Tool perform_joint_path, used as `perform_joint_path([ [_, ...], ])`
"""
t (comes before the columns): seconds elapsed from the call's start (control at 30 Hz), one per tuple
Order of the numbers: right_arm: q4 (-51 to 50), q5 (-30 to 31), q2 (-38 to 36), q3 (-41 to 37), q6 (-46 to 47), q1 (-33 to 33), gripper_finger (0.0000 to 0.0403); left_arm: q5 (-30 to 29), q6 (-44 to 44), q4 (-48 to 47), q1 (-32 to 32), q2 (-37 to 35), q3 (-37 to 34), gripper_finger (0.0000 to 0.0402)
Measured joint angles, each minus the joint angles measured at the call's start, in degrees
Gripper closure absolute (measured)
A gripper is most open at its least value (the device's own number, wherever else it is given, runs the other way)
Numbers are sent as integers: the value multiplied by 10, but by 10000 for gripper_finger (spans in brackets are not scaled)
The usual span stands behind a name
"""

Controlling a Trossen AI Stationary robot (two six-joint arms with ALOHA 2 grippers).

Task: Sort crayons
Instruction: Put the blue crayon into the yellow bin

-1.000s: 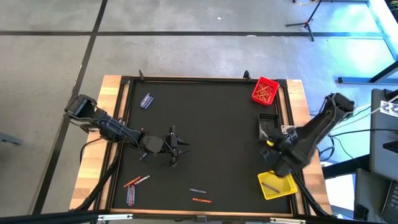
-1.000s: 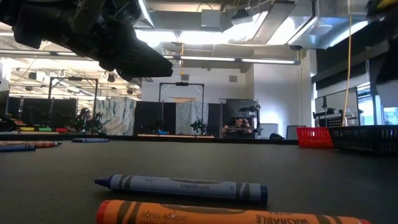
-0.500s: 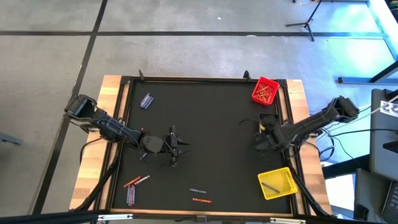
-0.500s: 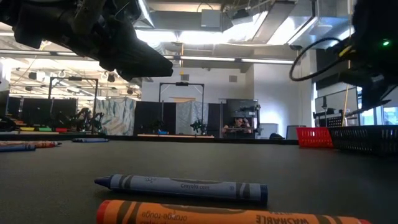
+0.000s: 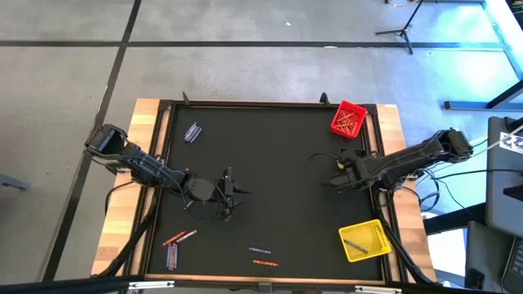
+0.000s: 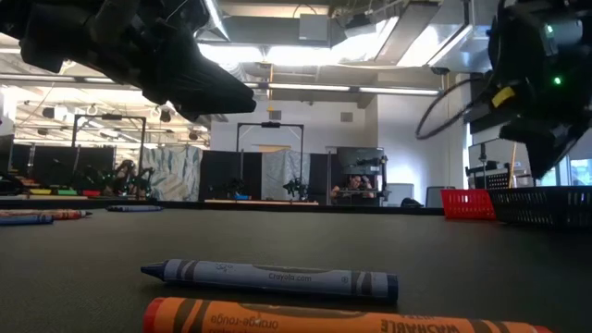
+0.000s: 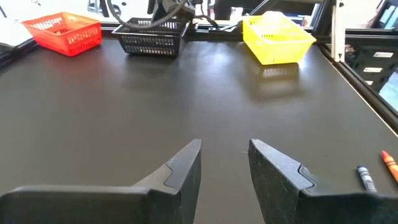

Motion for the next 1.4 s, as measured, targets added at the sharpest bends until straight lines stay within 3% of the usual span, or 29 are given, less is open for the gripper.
perform_joint_path([
  [0.17,104,37,0,52,-73,62,225,24,-3,0,0,0,0,276],
  [0.4,493,80,18,44,-311,148,226,59,-3,0,-16,0,0,276],
  [0.5,645,48,59,35,-404,164,225,60,-17,0,-30,0,0,276],
  [0.73,873,-70,206,52,-511,165,226,48,-46,-12,-80,0,0,276],
  [0.87,919,-118,291,98,-536,166,226,8,-48,-14,-107,0,0,276],
  [1.1,921,-183,413,194,-548,170,226,-7,-48,-13,-126,0,0,276],
  [1.4,920,-196,474,246,-564,177,226,-7,-48,-9,-129,0,0,276],
])
